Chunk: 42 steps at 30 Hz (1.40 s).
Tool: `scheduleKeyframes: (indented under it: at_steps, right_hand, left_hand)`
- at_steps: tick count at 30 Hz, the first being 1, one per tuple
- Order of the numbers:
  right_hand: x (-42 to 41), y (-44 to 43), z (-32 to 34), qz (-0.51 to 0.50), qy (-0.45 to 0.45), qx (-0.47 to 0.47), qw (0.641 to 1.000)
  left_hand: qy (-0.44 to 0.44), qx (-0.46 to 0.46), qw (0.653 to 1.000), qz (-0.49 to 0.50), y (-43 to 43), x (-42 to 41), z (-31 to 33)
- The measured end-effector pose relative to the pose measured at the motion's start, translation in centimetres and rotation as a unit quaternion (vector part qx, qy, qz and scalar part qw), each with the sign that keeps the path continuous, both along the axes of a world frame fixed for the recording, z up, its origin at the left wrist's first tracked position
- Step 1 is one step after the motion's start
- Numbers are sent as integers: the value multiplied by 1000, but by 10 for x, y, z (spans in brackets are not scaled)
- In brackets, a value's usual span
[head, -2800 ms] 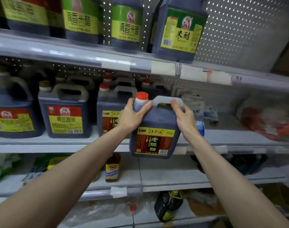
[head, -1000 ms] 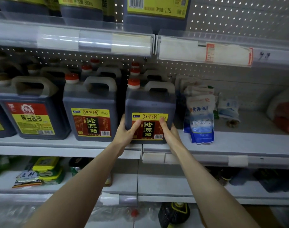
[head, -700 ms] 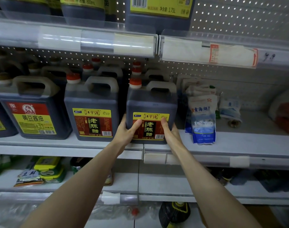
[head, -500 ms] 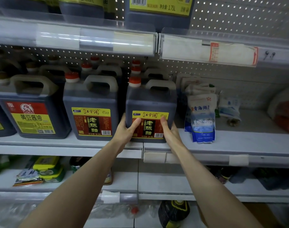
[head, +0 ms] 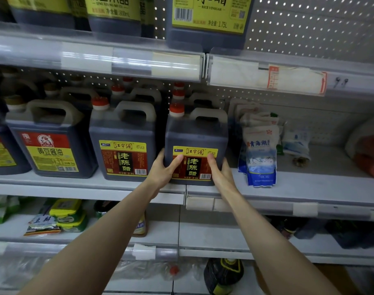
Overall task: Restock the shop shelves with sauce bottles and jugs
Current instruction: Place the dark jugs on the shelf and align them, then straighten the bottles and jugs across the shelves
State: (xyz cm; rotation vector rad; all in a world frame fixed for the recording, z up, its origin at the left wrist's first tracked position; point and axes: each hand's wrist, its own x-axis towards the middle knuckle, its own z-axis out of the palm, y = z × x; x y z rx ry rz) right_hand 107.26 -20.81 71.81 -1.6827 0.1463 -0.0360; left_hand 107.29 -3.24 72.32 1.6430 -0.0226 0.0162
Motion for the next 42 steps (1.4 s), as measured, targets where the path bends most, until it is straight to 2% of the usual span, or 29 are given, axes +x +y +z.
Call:
scheduleKeyframes:
  at_steps: [9, 16, 21, 29, 36, 42]
  right_hand:
    - [-31, -3, 39, 5, -66, -11, 998]
    - [-61, 21, 95, -24, -111, -76, 991]
    - [-95, 63, 134, -18, -179, -74, 981]
    - [-172, 212, 182, 46, -249, -16, 967]
    - [-228, 372, 220, 135, -280, 43, 950]
    - [-247, 497, 248, 217, -310, 49, 925]
  left_hand:
    - [11, -15, 999, 36, 6, -32, 34]
    - [-54, 25, 998, 34, 33, -69, 93]
    - [-109, 30, 992, 51, 83, -110, 129]
    - [-171, 40, 981, 79, 224, -217, 169]
    - [-209, 44, 961, 178, 374, -307, 203]
    - [-232, 59, 934, 264, 489, -356, 229]
